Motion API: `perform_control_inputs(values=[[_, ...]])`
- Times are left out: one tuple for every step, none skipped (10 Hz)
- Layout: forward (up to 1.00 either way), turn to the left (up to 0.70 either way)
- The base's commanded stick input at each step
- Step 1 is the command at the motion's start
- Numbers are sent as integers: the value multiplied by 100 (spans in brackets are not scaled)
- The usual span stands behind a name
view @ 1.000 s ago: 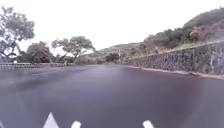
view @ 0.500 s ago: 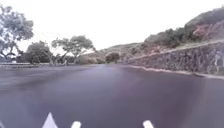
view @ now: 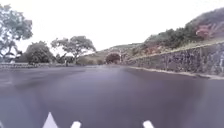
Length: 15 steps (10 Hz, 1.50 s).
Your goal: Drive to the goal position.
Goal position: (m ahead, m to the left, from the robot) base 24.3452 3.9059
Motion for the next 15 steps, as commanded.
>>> perform_control_inputs(values=[[70, 0], [70, 0], [70, 0], [70, 0], [70, 0], [70, 0], [70, 0], [70, 0], [70, 0], [70, 0], [70, 0], [70, 0], [70, 0], [70, 0], [70, 0]])
